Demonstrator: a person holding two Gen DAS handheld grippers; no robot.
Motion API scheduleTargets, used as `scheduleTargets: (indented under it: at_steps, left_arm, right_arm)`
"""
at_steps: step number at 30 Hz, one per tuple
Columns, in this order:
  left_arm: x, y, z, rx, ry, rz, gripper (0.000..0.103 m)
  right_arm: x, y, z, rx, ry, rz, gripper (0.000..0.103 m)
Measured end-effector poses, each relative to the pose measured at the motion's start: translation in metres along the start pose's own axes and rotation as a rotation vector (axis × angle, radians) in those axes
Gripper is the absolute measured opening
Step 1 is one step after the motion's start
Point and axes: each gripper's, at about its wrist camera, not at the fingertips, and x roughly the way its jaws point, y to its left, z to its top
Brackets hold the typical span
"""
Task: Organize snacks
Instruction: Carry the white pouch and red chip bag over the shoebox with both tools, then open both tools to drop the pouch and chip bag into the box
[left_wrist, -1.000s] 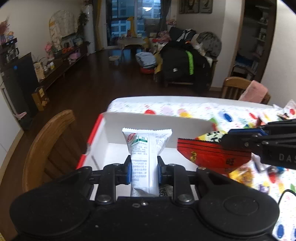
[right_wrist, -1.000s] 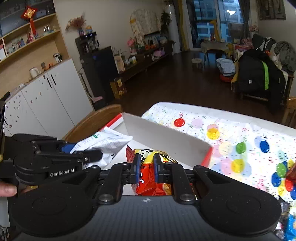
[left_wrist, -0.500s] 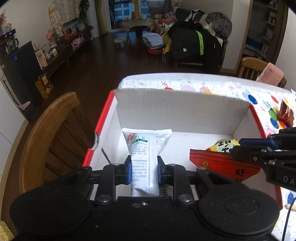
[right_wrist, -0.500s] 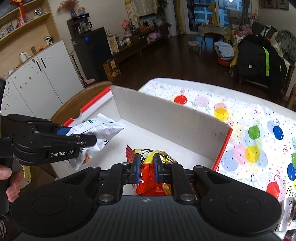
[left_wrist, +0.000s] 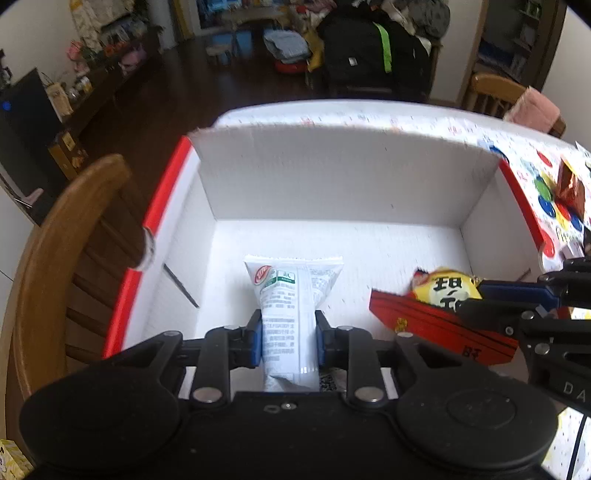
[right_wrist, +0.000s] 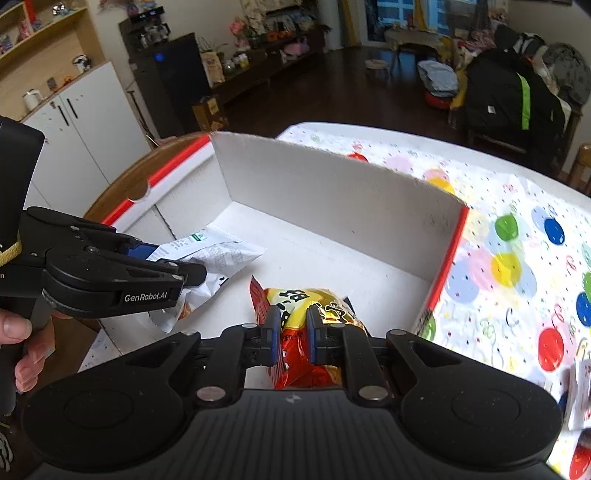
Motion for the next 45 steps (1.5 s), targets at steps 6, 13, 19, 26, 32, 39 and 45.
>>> scheduleTargets:
  at_steps: [6, 13, 19, 26, 32, 39, 45]
  left_arm:
    - [-0.004, -0.005, -0.002, 0.006, 0.007, 0.001, 0.029]
    - [-0.017, -0.009, -0.002, 0.009, -0.027, -0.003, 0.044]
    - [-0.035, -0.011, -0.004, 0.013, -0.077, 0.004, 0.06]
    - [-0.059, -0.015, -0.006, 0.007, -0.132, -0.008, 0.067]
    - [-0.08, -0.025, -0.008, 0.026, -0.184, 0.0, 0.074]
    - [-0.104, -0.039, -0.012, 0.032, -0.243, -0.025, 0.081]
    - [-0.123, -0.058, -0.012, 0.037, -0.29, -0.057, 0.086]
  right_arm:
    - [-0.005, 0.0, -0.003, 0.009, 0.006, -0.004, 0.014]
    - [-0.022, 0.003, -0.001, 0.013, -0.031, 0.002, 0.015]
    - [-0.04, 0.003, -0.002, 0.04, -0.07, 0.015, 0.015]
    - [-0.069, -0.002, -0.007, 0.08, -0.119, 0.024, 0.016]
    - [-0.096, -0.011, -0.015, 0.132, -0.16, 0.043, 0.018]
    - [-0.129, -0.023, -0.025, 0.126, -0.204, 0.05, 0.018]
    - [-0.16, -0.039, -0.042, 0.132, -0.257, 0.057, 0.018]
